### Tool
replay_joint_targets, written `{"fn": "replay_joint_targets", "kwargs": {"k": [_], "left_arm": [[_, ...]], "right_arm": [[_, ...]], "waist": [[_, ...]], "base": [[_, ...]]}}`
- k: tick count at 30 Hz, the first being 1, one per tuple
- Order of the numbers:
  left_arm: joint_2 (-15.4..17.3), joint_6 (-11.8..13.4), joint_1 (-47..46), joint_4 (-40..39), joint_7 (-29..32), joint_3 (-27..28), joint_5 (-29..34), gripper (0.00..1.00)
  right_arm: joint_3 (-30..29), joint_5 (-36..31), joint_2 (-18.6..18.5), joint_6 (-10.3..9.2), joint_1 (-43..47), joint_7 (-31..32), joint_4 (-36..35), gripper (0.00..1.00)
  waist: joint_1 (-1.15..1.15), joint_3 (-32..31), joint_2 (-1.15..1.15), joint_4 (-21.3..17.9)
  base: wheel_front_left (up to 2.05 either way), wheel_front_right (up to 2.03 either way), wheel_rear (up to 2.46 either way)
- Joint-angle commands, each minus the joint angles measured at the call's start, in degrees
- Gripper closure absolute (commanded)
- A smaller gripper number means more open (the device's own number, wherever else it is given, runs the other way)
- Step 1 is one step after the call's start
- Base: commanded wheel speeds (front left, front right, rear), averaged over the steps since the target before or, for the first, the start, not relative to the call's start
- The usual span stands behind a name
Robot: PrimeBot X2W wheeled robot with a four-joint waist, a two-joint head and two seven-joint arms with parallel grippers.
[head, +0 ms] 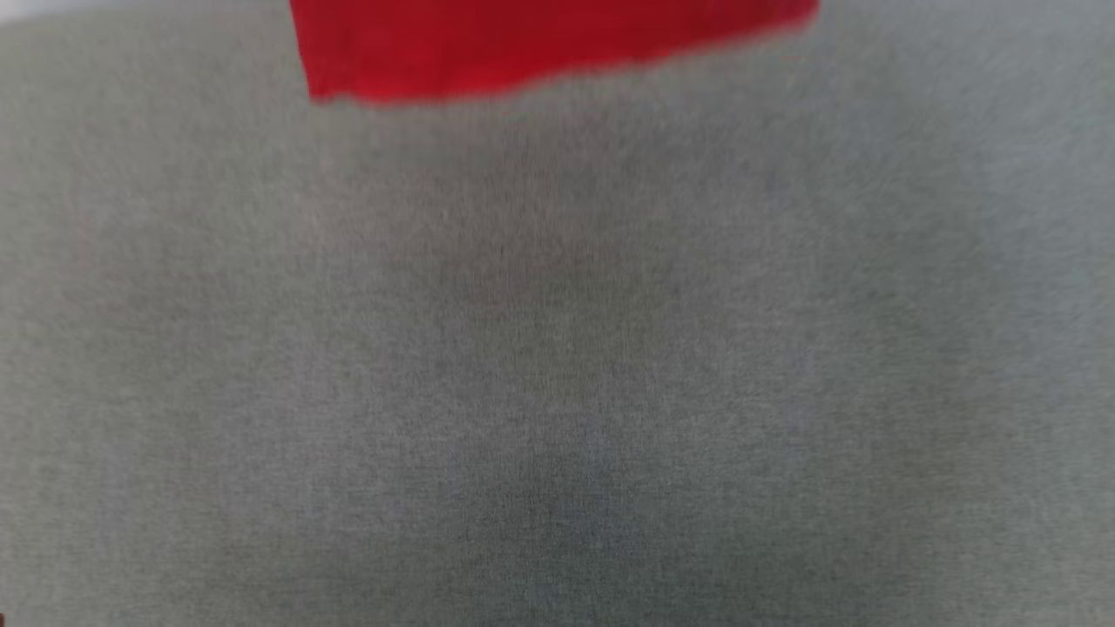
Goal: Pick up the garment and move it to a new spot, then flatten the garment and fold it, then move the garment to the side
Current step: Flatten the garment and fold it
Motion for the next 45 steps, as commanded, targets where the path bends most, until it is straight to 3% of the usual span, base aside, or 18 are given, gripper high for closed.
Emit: {"fn": "replay_joint_targets", "kwargs": {"k": [1, 5, 8, 15, 21, 25, 34, 40, 45], "left_arm": [[-0.1, 0.4, -1.8, 0.7, -2.6, -0.1, 1.4, 1.00], [-0.8, 1.6, -6.4, 3.4, -12.4, -0.2, 4.2, 1.00], [-1.4, 1.1, -7.8, 5.9, -19.1, -0.3, 4.7, 1.00], [-1.8, -0.6, -3.0, 14.6, -23.3, -2.5, 3.6, 1.00], [-3.1, -1.3, 3.7, 20.6, -18.5, -4.3, 0.0, 1.00], [-4.2, -1.5, 9.6, 22.2, -10.4, -6.3, -4.0, 1.00], [0.2, -1.4, 27.0, 11.2, 4.2, -9.4, -12.4, 1.00], [4.9, 3.5, 41.2, -4.9, 10.8, -8.0, -16.1, 1.00], [9.9, 10.3, 54.0, -22.2, 15.8, -5.8, -18.9, 1.00]], "right_arm": [[0.0, -1.6, 0.5, -0.02, -1.7, -3.2, 1.3, 1.00], [0.0, -7.2, 1.3, -0.02, -6.3, -12.7, 6.0, 1.00], [0.3, -11.0, 1.9, -0.02, -8.3, -15.8, 9.2, 1.00], [3.6, -11.2, 3.4, -0.02, -5.6, -17.1, 16.0, 1.00], [7.9, -4.0, 3.7, -0.02, 0.7, -12.4, 18.6, 1.00], [11.2, 2.9, 2.5, -0.02, 6.7, -6.4, 16.4, 1.00], [18.3, 17.1, -6.2, -0.02, 23.0, 6.1, 2.0, 1.00], [18.4, 23.9, -12.8, -0.02, 34.0, 13.1, -9.2, 1.00], [16.4, 26.6, -16.9, -0.02, 42.7, 19.2, -18.0, 1.00]], "waist": [[0.00, 3.8, 0.00, 0.6], [0.00, 7.2, 0.00, 1.3], [0.00, 9.2, 0.00, 2.1], [0.00, 10.5, 0.00, 4.0], [0.00, 8.7, 0.00, 5.4], [0.00, 6.7, 0.00, 5.9], [0.00, 1.6, 0.00, 6.0], [0.00, -0.5, 0.00, 6.0], [0.00, -1.5, 0.00, 5.6]], "base": [[0.00, 0.00, 0.00], [0.00, 0.00, 0.00], [0.00, 0.00, 0.00], [0.00, 0.00, 0.00], [0.00, 0.00, 0.00], [0.00, 0.00, 0.00], [0.00, 0.00, 0.00], [0.00, 0.00, 0.00], [0.00, 0.00, 0.00]]}}
